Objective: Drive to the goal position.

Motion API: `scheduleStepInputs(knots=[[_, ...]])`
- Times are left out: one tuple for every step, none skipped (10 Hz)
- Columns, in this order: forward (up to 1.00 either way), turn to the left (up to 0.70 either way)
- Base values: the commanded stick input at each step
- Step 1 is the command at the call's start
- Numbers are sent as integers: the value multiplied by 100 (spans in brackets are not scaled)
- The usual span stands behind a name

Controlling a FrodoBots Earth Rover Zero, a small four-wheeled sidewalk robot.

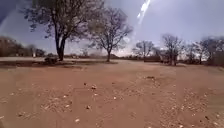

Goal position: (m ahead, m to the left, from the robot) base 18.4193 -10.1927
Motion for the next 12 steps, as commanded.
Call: scheduleStepInputs(knots=[[100,0],[100,0],[100,-4],[100,-16],[100,-27],[100,-27],[100,-27],[100,-27],[100,-27],[100,-27],[100,-27],[100,-27]])
